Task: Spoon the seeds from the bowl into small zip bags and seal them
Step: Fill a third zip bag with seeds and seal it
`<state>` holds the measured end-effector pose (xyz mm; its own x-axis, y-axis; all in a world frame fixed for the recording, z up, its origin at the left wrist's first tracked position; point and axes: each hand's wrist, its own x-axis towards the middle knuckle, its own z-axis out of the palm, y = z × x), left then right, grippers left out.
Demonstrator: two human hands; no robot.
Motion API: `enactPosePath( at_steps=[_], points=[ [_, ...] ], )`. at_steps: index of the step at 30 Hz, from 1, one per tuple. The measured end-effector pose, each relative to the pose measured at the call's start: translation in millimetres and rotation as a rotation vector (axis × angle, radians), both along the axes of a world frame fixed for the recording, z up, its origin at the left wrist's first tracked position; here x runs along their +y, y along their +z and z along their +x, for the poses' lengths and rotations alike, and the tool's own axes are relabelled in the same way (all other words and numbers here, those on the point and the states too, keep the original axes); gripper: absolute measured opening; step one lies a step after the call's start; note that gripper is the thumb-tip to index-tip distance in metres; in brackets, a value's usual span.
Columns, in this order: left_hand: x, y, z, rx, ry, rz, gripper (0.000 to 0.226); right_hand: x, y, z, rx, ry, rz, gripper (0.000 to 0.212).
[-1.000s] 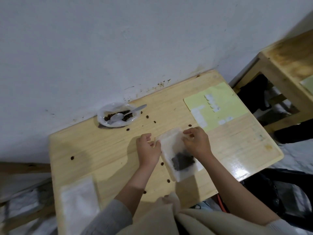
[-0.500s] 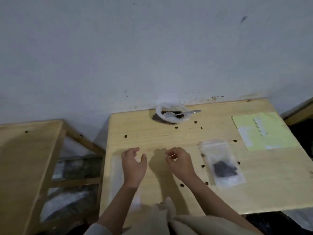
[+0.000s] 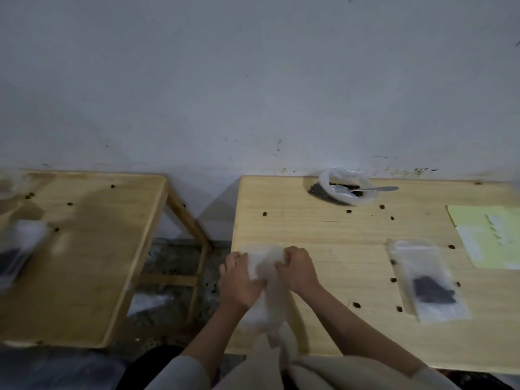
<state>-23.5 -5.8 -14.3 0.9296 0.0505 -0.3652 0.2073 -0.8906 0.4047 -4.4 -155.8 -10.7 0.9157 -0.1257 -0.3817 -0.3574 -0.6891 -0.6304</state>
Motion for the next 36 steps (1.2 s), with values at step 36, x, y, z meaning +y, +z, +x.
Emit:
enactPosePath(
  at_steps=[36],
  points=[
    [-159.9,92.3,48.0,-0.475,0.071,-0.766,0.025,-171.7,90.8,33.5,-0.218,-0.115,0.440,0.019]
  ],
)
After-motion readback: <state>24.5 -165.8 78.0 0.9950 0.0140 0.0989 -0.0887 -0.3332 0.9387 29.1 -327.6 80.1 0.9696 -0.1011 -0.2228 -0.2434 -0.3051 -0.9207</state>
